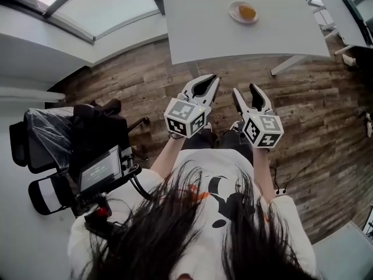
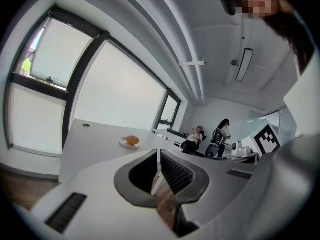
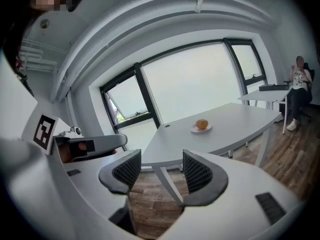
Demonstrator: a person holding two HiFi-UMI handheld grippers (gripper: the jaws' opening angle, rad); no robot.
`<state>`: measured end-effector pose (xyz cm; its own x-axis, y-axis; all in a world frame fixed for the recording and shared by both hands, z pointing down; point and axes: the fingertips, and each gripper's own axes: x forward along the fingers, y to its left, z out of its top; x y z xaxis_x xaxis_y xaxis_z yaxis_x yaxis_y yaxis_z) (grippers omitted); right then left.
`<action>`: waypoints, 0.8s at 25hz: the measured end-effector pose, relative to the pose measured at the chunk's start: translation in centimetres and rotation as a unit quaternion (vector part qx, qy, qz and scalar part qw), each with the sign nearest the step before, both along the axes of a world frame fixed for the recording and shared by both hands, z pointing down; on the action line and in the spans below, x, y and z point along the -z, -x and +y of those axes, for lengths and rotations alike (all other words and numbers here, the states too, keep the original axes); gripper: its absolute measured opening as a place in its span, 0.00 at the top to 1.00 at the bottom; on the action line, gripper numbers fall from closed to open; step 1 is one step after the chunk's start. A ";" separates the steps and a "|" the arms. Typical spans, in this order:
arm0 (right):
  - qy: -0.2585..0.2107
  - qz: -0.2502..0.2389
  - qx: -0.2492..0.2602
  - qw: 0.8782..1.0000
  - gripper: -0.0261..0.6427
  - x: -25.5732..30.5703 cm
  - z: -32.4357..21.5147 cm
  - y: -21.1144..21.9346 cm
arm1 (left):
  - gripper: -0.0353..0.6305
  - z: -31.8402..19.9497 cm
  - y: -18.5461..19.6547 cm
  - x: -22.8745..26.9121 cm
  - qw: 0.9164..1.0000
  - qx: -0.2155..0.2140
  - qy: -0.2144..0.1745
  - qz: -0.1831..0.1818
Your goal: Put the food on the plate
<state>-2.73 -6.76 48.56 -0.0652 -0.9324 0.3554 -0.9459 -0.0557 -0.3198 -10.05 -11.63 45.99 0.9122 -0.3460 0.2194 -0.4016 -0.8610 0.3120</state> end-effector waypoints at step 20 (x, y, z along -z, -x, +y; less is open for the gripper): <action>0.005 -0.012 -0.002 1.000 0.56 -1.2 15.6 -4.9 | 0.94 16.8 -6.5 -0.7 0.999 -0.036 0.005 -0.017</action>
